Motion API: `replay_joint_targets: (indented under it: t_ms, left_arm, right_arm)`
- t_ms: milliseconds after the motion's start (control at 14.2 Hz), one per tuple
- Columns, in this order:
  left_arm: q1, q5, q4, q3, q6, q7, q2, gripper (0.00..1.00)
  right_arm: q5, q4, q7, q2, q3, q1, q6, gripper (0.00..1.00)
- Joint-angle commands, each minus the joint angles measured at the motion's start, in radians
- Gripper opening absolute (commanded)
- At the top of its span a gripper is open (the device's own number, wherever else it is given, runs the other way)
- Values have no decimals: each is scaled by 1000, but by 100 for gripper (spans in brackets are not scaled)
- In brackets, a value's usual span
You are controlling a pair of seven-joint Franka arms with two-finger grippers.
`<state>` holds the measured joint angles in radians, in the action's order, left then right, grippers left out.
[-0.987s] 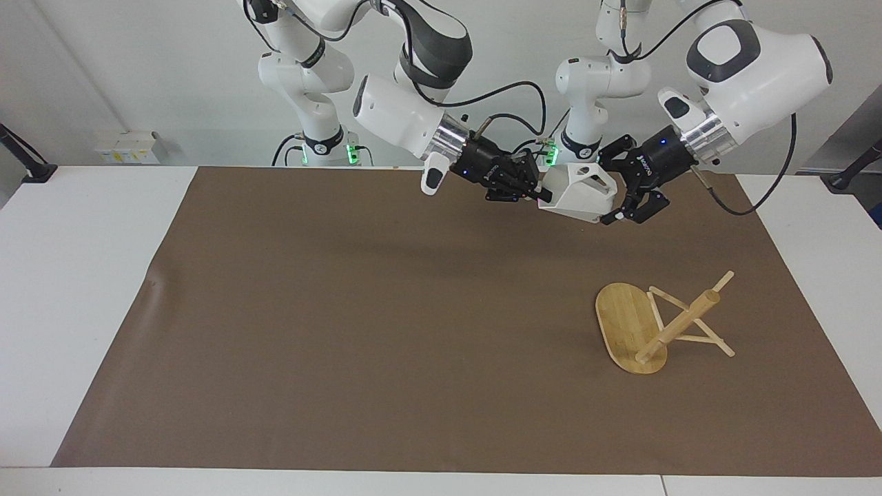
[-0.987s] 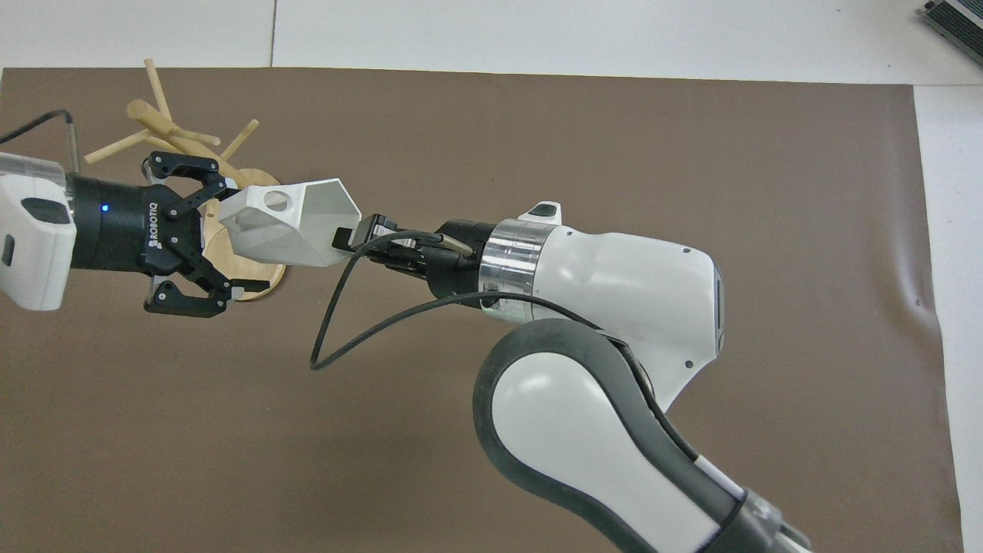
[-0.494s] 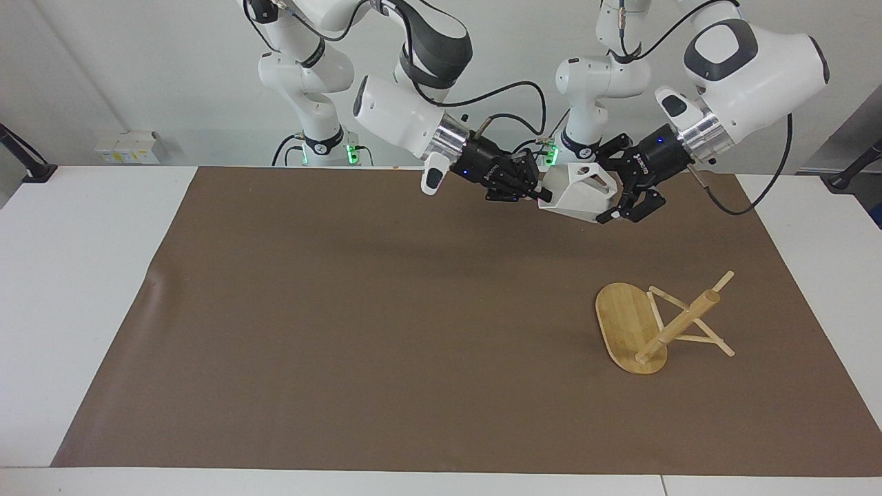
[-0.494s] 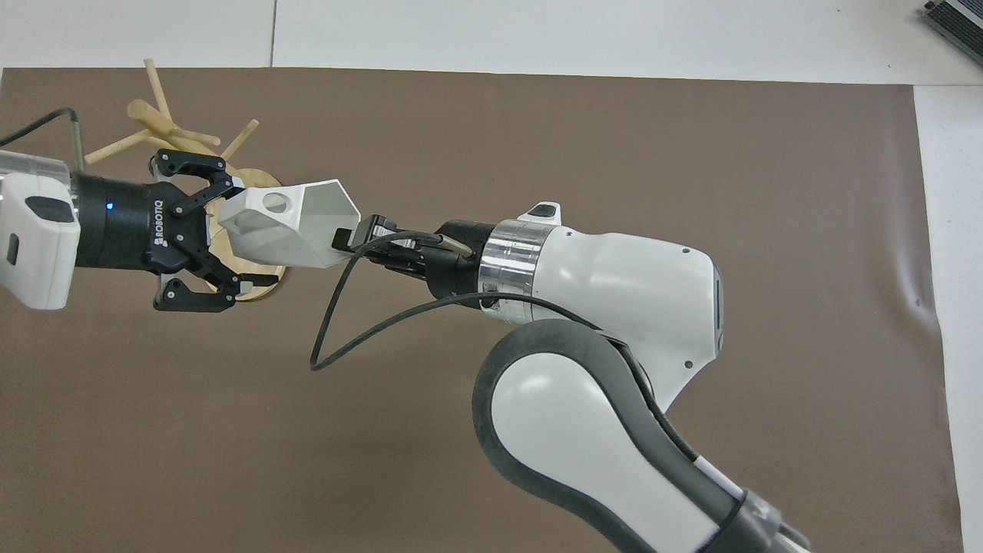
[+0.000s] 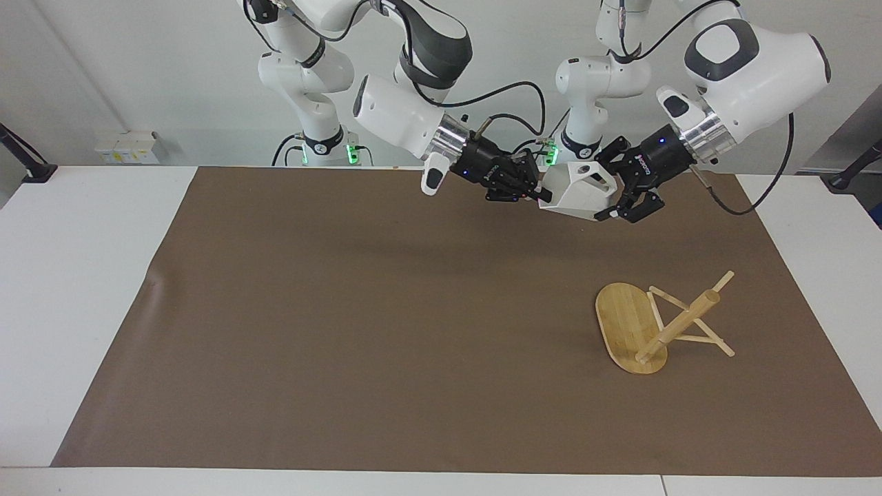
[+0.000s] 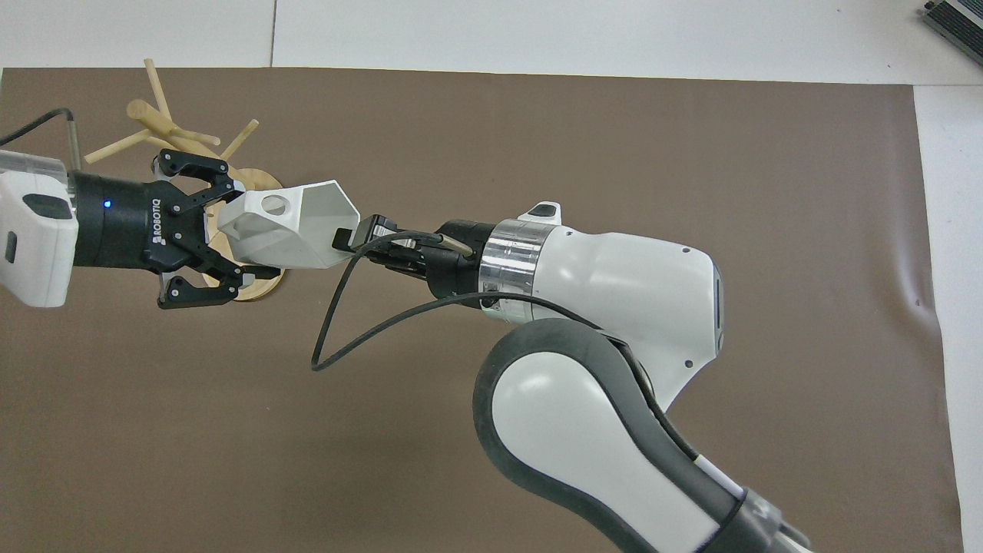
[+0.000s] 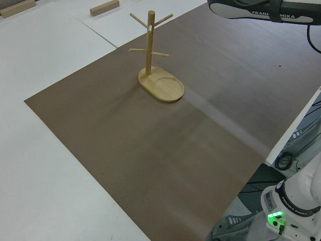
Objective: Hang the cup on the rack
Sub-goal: 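Grasp the cup with the left gripper while the right gripper holds, then open the right gripper and withdraw it while the left gripper holds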
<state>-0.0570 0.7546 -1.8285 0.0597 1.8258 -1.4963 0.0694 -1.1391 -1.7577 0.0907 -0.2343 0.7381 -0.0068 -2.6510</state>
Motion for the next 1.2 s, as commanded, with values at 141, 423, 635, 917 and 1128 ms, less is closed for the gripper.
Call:
replay_joint_targets:
  t_ms: [141, 423, 635, 917, 1128]
  left_arm:
    - [-3, 17, -25, 5, -3, 45, 26, 0]
    - [0, 14, -25, 2, 4, 57, 26, 0]
    - [17, -1, -35, -1, 29, 85, 26, 0]
    - [13, -8, -113, 0, 194, 134, 46, 0]
    - [-10, -9, -205, 6, 337, 191, 73, 0]
  right_arm:
    - [-7, 3, 18, -11, 15, -9, -17, 44]
    - [-7, -2, 11, -10, 15, -13, -17, 85]
    - [-7, -3, 9, -8, 14, -22, -7, 96]
    - [-4, -14, -20, -5, 9, -50, -3, 100]
    - [7, -26, -92, 7, -3, -74, 0, 100]
